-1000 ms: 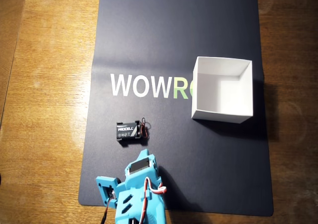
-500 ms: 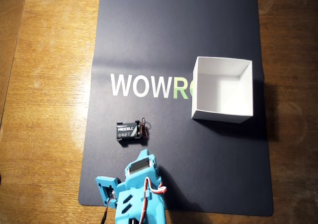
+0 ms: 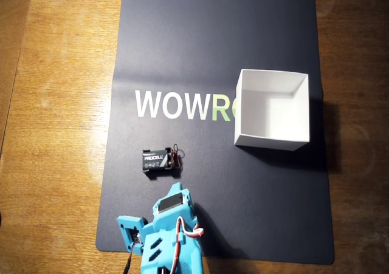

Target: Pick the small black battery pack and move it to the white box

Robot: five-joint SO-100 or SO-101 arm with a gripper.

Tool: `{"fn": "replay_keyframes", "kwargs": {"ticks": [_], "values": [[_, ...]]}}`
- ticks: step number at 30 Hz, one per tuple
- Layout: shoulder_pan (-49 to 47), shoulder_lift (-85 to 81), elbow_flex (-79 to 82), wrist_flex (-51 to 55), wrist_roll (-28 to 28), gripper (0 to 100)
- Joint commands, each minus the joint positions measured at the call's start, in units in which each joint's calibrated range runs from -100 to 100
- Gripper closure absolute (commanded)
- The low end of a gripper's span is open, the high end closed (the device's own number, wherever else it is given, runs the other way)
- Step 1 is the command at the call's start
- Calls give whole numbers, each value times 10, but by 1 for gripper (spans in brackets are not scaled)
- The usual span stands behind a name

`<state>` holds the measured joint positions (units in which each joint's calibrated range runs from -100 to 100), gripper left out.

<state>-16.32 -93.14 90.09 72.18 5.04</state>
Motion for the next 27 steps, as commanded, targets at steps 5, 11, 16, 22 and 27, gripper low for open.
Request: {"fn": "replay_keyframes", "kwargs": {"ticks": [5,11,16,22,27], "values": [[3,2,0,-4,2,97],[3,2,0,-4,2,97],[3,2,0,-4,2,97],[-5,2,0,-4,1,97],[-6,9,-15,-5,-2,96]]}}
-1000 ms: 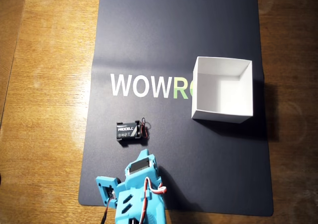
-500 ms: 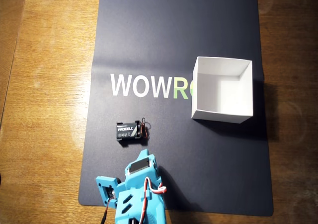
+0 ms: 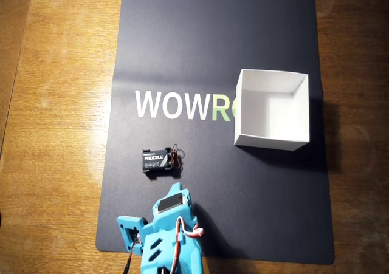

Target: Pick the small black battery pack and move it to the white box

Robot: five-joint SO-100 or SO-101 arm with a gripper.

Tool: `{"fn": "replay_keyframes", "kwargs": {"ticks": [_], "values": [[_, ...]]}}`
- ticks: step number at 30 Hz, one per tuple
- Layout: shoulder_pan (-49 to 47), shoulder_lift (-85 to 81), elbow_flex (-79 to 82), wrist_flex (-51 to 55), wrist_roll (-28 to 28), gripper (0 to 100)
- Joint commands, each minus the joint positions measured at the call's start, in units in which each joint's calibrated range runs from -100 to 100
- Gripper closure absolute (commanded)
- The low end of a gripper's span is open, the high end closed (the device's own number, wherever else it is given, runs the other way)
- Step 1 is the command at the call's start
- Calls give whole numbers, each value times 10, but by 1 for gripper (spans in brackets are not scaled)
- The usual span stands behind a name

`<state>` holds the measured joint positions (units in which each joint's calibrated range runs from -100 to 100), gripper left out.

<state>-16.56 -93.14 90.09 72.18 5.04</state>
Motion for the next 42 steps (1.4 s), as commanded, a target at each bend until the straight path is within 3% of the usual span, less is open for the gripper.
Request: {"fn": "replay_keyframes", "kwargs": {"ticks": [1,19,23,30,35,42], "values": [[-4,13,-23,-7,-2,96],[-6,311,-302,-8,-2,96],[-55,350,-307,-31,-2,96],[-60,396,-307,-100,-4,96],[-64,424,-310,-114,-58,96],[-131,455,-312,-161,-63,96]]}}
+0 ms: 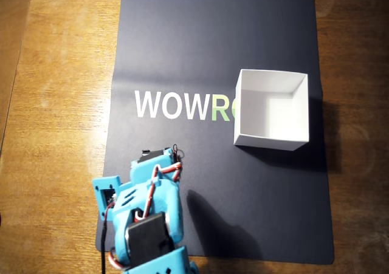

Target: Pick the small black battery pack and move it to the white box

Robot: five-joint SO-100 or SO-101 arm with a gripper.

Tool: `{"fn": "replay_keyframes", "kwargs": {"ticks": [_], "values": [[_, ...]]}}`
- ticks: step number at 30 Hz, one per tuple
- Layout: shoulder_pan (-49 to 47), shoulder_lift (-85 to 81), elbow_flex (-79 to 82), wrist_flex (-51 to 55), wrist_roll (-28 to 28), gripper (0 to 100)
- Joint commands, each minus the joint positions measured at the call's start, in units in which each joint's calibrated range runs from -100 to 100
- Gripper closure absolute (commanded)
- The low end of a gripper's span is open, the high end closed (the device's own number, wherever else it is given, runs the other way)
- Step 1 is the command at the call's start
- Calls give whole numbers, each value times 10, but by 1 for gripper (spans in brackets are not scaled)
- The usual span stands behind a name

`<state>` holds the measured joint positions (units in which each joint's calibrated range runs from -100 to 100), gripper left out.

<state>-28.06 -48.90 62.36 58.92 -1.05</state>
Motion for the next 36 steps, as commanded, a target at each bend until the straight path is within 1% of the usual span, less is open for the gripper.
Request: {"fn": "replay_keyframes", "kwargs": {"ticks": [1,6,10,17,22,24,27,36], "values": [[-18,18,-35,-31,-2,96],[-25,58,-45,-31,-3,96],[-25,112,-93,-29,-31,96],[-18,146,-114,-23,-29,96],[-17,145,-106,-13,-32,84],[-18,145,-107,6,-33,81],[-20,145,-105,22,-30,80],[-19,145,-104,25,-29,80]]}}
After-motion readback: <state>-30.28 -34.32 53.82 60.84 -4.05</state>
